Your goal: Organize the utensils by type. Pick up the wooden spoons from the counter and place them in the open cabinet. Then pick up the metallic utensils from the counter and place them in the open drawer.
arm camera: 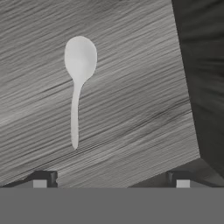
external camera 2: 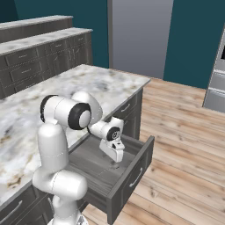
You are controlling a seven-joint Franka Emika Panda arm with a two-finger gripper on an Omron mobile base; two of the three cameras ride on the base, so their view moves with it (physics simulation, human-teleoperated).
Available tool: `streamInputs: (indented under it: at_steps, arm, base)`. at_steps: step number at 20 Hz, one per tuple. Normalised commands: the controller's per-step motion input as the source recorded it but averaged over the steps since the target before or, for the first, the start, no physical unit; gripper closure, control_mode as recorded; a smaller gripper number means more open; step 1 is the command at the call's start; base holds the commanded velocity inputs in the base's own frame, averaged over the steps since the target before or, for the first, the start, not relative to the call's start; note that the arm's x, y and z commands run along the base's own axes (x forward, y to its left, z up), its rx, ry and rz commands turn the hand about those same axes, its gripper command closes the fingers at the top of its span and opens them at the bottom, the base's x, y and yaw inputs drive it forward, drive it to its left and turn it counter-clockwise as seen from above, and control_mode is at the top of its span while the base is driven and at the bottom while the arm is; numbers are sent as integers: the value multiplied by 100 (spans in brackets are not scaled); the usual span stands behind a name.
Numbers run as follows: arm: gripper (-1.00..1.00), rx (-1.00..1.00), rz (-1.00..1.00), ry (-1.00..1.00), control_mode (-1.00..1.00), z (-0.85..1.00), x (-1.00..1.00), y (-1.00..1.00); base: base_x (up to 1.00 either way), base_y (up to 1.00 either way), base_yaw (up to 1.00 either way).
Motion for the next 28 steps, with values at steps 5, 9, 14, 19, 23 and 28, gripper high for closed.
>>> streamInputs:
  at_steps: [5,9,14,19,23,28]
  arm:
    - [-100,0,22,-10,-100,80,-33,10]
    - [-100,0,27,-14,-100,88,-29,16]
    - [-100,-1,36,-5,-100,84,-13,25]
    - [-100,0,44,0,-100,63,1,36]
    - [-100,0,48,0,-100,40,17,39]
    - [-100,0,57,0,-100,31,31,28]
  base:
    - [0,0,0]
    - [0,0,0]
    - [0,0,0]
    - [0,0,0]
    - [0,0,0]
    - [0,0,0]
